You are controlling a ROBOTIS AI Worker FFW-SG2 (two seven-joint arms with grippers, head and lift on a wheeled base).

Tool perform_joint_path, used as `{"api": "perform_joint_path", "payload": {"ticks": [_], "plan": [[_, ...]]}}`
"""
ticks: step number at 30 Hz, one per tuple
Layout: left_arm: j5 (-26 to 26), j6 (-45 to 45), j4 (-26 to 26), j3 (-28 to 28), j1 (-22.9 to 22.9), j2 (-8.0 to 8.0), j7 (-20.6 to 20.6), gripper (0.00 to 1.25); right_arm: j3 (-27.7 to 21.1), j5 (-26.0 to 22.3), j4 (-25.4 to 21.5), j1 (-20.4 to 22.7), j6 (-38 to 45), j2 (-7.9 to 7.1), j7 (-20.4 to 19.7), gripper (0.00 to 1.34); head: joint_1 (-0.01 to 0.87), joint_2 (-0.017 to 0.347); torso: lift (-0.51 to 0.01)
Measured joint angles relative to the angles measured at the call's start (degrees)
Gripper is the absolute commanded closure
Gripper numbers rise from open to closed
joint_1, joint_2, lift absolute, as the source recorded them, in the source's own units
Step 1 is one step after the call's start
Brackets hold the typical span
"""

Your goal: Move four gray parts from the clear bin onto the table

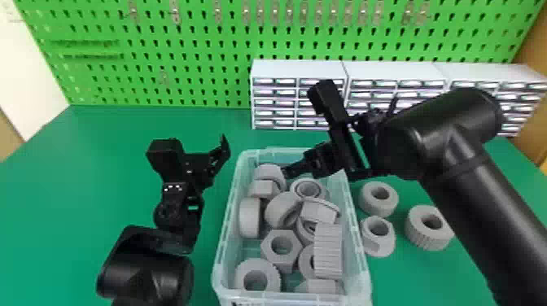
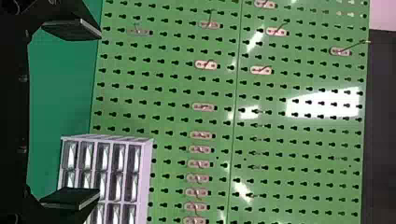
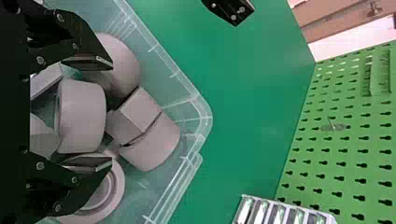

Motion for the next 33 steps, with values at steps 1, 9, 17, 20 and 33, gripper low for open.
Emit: {"api": "perform_joint_path", "payload": {"ticks": [1,9,17,20,33], "plan": [[0.0,0.0,0.0,0.1,0.0,0.0,0.0,0.1,0.2,-0.1,0.1,0.0,0.1,-0.01,0.0,0.53,0.693,0.072,-0.052],[-0.1,0.0,0.0,0.0,-0.2,0.0,0.0,0.1,1.2,-0.5,1.1,-0.4,0.4,0.06,0.0,0.53,0.693,0.072,-0.052],[-0.1,0.0,-0.1,0.0,-0.2,0.0,0.0,0.1,2.6,-1.7,2.5,-0.6,0.2,0.1,0.0,0.53,0.693,0.072,-0.052],[-0.1,0.0,-0.1,0.1,-0.3,-0.02,0.0,0.1,2.8,-1.8,2.9,-0.7,0.0,0.15,0.0,0.53,0.693,0.072,-0.052],[0.0,-0.6,-0.2,0.5,-1.6,0.01,0.0,0.1,5.1,-3.5,5.1,-4.7,-2.3,0.82,0.0,0.53,0.693,0.072,-0.052]]}}
